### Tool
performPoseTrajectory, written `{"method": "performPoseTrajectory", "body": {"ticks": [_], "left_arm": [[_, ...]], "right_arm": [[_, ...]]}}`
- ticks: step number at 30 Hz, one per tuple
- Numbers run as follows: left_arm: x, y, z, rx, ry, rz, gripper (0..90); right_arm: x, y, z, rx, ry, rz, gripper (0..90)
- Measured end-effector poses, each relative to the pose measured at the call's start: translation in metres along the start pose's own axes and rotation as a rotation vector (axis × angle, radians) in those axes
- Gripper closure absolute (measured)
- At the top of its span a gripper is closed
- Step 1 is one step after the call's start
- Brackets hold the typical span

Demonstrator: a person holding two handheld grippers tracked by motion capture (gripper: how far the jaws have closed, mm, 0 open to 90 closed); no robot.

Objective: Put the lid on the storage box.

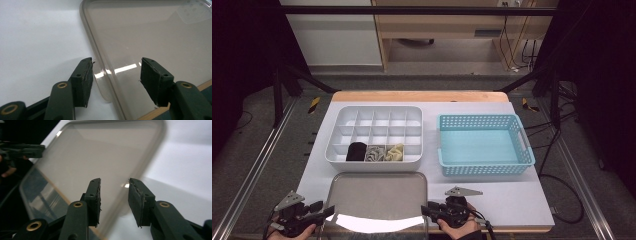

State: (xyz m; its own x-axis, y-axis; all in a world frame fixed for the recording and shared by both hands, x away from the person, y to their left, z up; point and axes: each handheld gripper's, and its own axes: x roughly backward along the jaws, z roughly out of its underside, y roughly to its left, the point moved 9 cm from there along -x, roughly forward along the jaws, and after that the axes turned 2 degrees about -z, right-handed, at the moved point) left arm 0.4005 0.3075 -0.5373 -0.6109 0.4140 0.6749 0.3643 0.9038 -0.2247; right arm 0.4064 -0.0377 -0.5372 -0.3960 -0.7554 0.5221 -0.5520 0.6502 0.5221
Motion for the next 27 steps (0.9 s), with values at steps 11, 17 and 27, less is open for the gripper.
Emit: {"method": "performPoseTrajectory", "body": {"ticks": [11,17,27], "left_arm": [[-0.0001,-0.0008,-0.0002,0.001,0.001,-0.001,41.3],[0.0000,-0.0003,-0.0002,0.001,0.001,-0.003,41.8],[0.0002,0.0004,-0.0001,0.001,0.000,-0.004,42.3]], "right_arm": [[0.0016,-0.0042,0.0005,-0.068,-0.017,-0.028,62.7],[0.0018,-0.0092,0.0049,-0.093,-0.016,-0.027,62.7],[0.0000,-0.0111,0.0015,-0.187,-0.034,-0.037,61.9]]}}
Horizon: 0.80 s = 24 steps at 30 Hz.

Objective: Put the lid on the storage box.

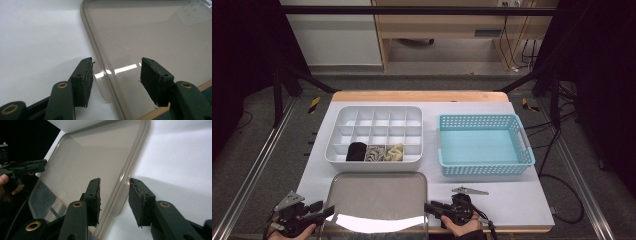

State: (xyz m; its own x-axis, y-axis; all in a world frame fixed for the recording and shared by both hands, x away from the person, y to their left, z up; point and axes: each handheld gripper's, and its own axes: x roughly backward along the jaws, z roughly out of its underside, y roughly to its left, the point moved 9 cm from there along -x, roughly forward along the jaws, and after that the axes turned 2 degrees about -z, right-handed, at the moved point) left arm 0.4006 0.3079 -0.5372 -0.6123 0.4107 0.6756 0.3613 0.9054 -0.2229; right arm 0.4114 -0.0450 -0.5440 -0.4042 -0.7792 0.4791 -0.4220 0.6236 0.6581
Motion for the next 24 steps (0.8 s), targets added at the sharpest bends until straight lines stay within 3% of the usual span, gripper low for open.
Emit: {"method": "performPoseTrajectory", "body": {"ticks": [15,20,24], "left_arm": [[0.000,0.000,0.000,0.005,-0.001,-0.004,42.4],[0.000,0.000,0.000,0.004,-0.001,-0.004,42.3],[0.000,0.000,0.000,0.004,-0.001,-0.006,42.3]], "right_arm": [[0.004,0.002,-0.007,-0.076,-0.048,-0.071,61.0],[-0.002,-0.003,-0.007,-0.077,-0.050,-0.059,58.2],[0.005,0.005,-0.012,-0.070,-0.093,-0.100,58.5]]}}
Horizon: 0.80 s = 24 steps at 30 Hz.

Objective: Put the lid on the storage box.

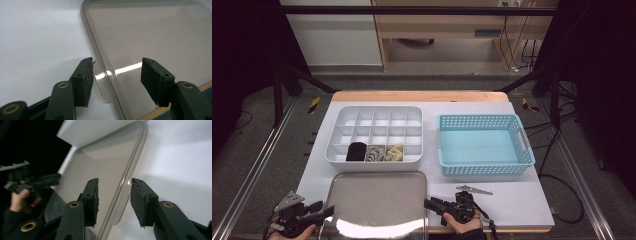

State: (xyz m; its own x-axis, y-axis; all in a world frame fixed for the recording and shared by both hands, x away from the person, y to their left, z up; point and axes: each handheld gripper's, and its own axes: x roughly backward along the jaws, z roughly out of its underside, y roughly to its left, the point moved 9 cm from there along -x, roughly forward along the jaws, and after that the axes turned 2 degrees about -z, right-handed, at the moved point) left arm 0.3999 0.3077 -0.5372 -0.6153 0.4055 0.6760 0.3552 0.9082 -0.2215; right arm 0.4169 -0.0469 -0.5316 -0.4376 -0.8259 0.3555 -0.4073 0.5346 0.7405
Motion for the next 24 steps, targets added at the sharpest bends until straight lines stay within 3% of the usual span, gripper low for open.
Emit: {"method": "performPoseTrajectory", "body": {"ticks": [3,8,15,18,24], "left_arm": [[0.000,0.000,0.000,-0.006,-0.001,-0.008,42.7],[0.000,0.001,0.000,-0.008,0.002,-0.026,47.3],[0.001,0.002,0.001,-0.011,0.006,-0.046,53.8],[0.001,0.002,0.001,-0.013,0.008,-0.045,54.7],[0.001,0.002,0.001,-0.013,0.006,-0.052,55.2]], "right_arm": [[0.001,0.003,-0.001,0.006,-0.011,-0.008,58.1],[-0.005,-0.007,0.008,0.006,0.040,0.037,56.6],[-0.004,-0.005,0.011,0.044,0.062,0.055,54.7],[0.000,-0.005,0.014,0.036,0.087,0.046,56.2],[0.001,-0.004,0.016,0.021,0.084,0.038,55.7]]}}
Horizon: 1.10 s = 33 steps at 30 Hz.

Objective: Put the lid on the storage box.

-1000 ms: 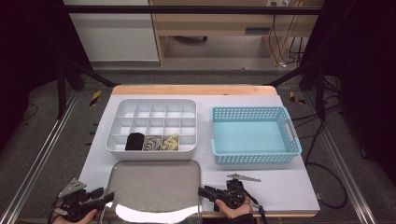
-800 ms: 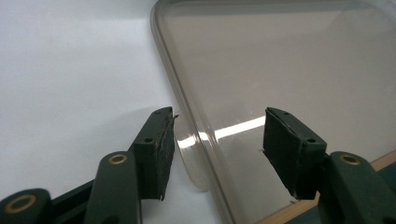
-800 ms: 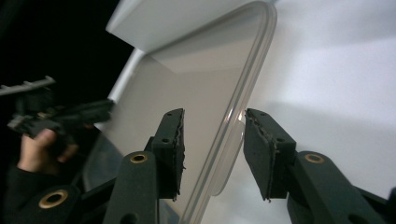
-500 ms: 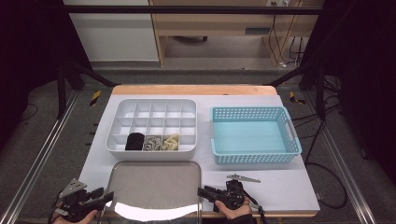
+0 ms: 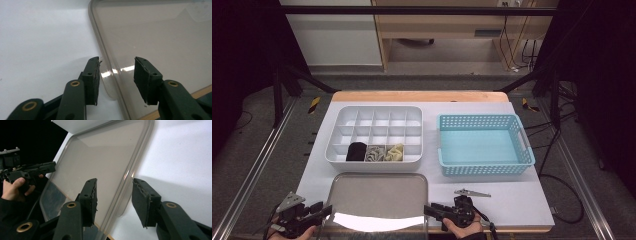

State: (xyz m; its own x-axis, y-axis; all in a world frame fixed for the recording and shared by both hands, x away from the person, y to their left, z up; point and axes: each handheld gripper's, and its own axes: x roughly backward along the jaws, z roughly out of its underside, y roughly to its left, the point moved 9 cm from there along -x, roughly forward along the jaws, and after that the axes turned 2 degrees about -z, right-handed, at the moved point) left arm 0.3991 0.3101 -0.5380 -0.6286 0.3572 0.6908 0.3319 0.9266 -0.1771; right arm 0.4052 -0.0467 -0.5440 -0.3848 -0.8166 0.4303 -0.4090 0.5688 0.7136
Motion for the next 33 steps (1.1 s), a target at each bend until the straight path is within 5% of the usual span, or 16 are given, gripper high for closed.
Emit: {"method": "performPoseTrajectory", "body": {"ticks": [24,33], "left_arm": [[0.001,0.000,0.000,0.008,-0.004,0.011,53.3],[0.001,-0.001,0.001,-0.001,-0.002,0.009,53.1]], "right_arm": [[0.013,0.019,-0.022,-0.011,-0.175,-0.122,55.2],[-0.001,0.015,-0.017,-0.017,-0.134,-0.100,54.6]]}}
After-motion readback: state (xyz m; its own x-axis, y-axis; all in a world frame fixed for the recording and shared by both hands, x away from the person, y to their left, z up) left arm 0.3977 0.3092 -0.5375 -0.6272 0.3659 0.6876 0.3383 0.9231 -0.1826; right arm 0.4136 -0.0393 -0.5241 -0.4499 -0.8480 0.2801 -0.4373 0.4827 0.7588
